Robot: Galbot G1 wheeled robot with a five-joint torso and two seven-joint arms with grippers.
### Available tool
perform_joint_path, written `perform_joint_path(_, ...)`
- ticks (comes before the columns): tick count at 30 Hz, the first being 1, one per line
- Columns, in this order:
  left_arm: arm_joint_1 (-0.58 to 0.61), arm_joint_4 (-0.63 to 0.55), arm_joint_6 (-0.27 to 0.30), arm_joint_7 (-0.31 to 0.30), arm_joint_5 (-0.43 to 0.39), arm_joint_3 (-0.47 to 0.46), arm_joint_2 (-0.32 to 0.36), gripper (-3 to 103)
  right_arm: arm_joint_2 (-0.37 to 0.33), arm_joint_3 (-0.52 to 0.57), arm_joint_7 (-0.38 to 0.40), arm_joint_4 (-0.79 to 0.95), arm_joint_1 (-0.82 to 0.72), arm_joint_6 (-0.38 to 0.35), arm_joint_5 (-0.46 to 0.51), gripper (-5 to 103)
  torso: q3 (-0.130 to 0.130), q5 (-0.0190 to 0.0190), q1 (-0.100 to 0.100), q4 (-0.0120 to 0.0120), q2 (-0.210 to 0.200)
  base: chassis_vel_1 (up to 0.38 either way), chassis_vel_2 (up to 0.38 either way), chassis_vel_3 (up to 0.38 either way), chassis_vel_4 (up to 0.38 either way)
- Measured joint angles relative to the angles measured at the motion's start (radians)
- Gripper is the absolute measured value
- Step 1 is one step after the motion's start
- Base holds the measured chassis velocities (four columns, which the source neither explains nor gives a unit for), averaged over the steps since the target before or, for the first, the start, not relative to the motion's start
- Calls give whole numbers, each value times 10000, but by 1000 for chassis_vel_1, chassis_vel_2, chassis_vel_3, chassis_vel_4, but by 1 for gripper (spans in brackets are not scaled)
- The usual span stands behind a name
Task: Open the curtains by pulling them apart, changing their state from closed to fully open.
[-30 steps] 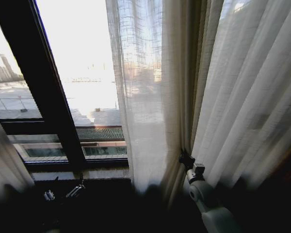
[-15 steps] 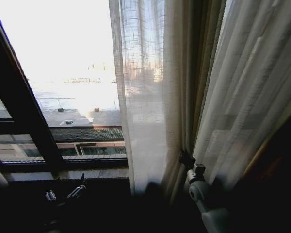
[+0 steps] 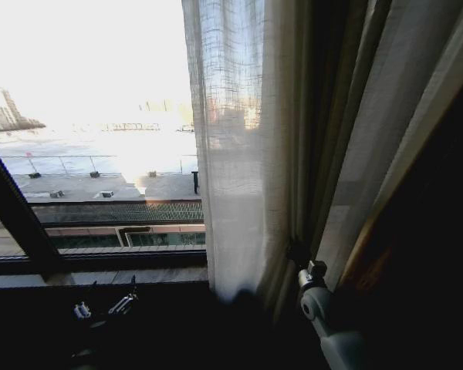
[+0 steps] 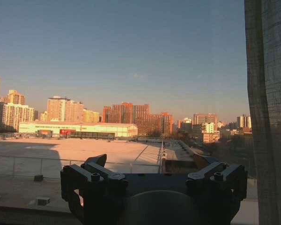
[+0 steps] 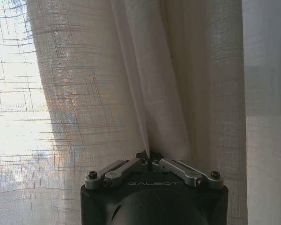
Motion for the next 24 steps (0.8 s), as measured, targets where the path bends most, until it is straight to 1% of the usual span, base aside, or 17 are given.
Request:
perform_joint_path(13,-6,9,5,1,7,-6,-2,100,0,-20,-27,-9,-9,51,-9,0,1,1,1,0,-1,-357,-348,354,355)
perform_joint_path(19,-24,42,5,1,8,-1,1,100,1,-36,-40,-43,-11,183,-18,0,1,-1,1,-1,-1,-358,-354,359,361)
perform_joint_path(24,-28,60,4,3,8,4,2,100,-6,2,-33,-78,-1,262,-23,0,0,3,-1,0,0,-249,-274,284,264)
